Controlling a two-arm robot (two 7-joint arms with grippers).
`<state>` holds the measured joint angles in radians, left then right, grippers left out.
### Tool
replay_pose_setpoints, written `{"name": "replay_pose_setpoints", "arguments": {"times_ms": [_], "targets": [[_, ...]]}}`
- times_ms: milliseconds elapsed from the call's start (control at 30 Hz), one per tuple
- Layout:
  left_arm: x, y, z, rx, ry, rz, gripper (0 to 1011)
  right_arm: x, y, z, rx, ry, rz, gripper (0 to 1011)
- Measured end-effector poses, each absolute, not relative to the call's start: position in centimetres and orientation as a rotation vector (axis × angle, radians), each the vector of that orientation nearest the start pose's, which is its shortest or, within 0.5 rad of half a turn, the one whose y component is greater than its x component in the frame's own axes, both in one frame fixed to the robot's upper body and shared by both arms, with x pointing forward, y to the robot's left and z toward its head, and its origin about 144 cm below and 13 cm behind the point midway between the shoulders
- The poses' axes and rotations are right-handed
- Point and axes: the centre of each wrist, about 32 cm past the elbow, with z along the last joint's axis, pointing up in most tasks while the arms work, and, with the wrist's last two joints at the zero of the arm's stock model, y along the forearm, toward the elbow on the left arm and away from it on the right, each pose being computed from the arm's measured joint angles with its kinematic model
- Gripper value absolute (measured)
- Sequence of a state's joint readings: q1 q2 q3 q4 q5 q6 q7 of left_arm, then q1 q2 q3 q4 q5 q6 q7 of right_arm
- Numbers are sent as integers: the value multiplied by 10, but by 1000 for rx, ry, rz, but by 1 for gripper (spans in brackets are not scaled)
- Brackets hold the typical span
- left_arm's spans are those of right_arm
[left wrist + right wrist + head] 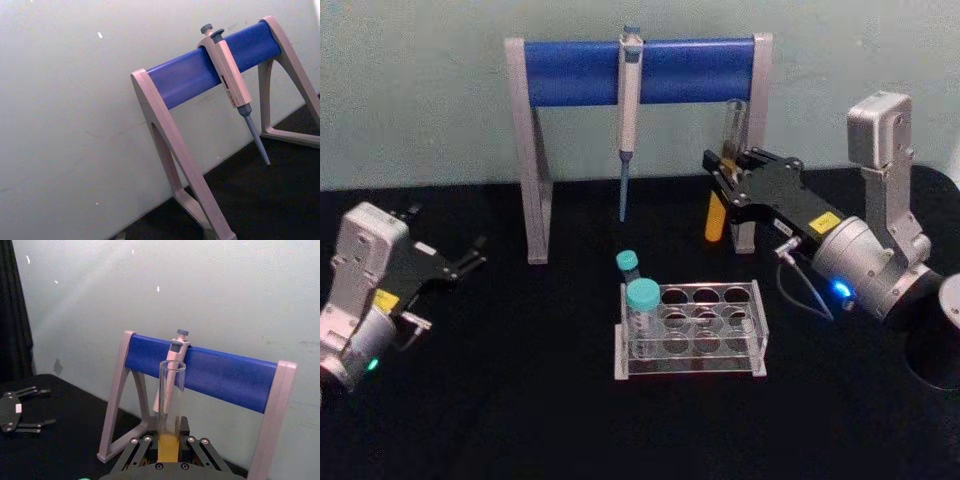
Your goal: Pick up the test tube from the test tube rack, shake it, then place it back into the test tube rack.
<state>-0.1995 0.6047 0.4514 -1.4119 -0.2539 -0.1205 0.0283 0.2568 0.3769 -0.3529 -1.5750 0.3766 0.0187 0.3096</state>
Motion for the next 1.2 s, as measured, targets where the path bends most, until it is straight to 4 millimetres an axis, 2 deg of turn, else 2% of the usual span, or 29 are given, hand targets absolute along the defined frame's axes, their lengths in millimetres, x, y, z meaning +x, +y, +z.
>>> {"name": "replay_pose_setpoints", "arguments": {"times_ms": [333,733,933,1200], "targets": [[489,310,1140,304,-285,1248,1001,502,-240,1213,-20,-139,-934,227],[489,310,1140,304,-285,1248,1001,479,-257,1221,-111,-95,-844,227],[489,310,1140,304,-285,1248,1002,475,-252,1219,-102,-35,-762,226],[489,310,1140,304,-285,1248,1001,484,-237,1214,-42,-10,-713,226]]}}
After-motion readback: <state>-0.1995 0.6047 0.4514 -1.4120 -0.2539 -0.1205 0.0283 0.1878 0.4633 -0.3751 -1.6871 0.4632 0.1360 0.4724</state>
